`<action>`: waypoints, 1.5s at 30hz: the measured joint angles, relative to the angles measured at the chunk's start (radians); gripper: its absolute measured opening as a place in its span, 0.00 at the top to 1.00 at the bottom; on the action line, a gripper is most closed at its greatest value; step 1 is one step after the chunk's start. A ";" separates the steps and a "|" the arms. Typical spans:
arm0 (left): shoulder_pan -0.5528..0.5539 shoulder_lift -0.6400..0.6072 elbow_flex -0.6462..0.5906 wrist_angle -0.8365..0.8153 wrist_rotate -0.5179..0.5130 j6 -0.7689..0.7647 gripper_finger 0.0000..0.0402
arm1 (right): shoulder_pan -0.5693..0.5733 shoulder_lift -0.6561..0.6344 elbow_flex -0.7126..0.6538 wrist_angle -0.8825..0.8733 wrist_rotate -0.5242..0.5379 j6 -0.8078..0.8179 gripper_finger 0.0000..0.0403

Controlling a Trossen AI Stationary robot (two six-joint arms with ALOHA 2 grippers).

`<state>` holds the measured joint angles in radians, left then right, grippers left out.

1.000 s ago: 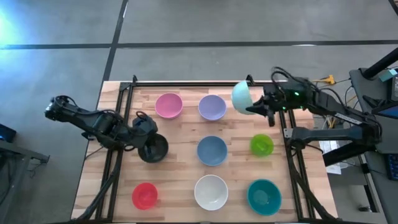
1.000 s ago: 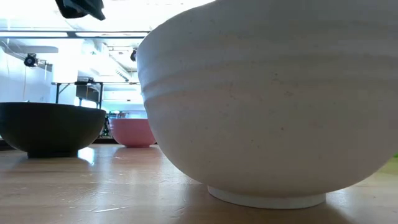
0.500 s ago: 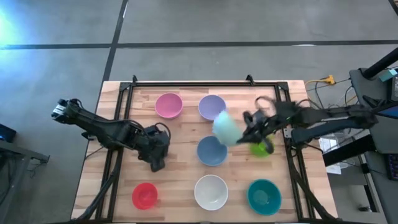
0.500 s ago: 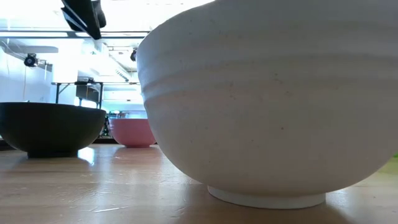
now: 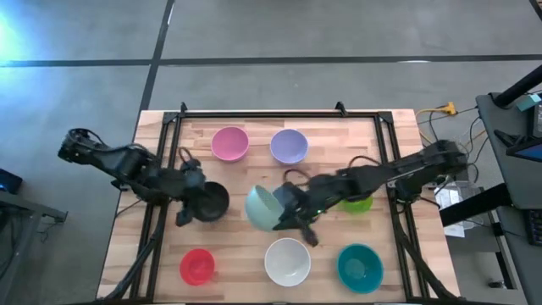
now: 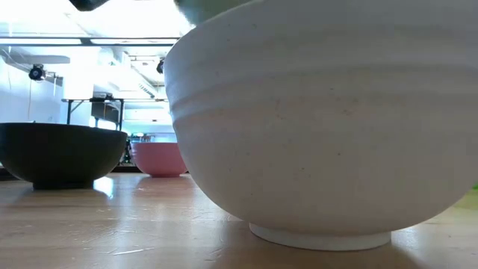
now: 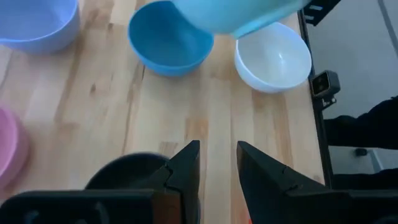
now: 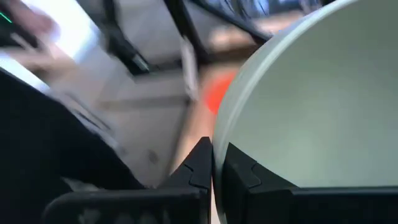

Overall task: Nest bowls inside each other
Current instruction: Stack the light green bowl on top of the blue bowl

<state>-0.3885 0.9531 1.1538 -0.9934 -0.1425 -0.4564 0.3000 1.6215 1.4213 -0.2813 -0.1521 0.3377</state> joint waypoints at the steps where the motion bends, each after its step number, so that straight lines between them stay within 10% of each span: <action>1: 0.000 -0.018 -0.001 -0.010 0.000 0.000 0.78 | 0.008 0.034 0.058 -0.082 0.034 -0.025 0.98; 8: -0.007 -0.120 -0.054 -0.067 0.000 -0.005 0.78 | 0.050 0.244 0.416 -0.574 0.304 -0.132 0.98; 19: -0.064 -0.258 -0.250 -0.066 0.030 -0.115 0.78 | 0.055 0.508 0.708 -1.053 0.334 -0.132 0.98; 45: -0.067 -0.292 -0.300 0.005 0.033 -0.158 0.78 | 0.057 0.618 0.668 -1.123 0.338 -0.022 0.98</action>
<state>-0.4553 0.6610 0.8539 -0.9881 -0.1093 -0.6147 0.3572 2.2398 2.0895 -1.4048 0.1855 0.3158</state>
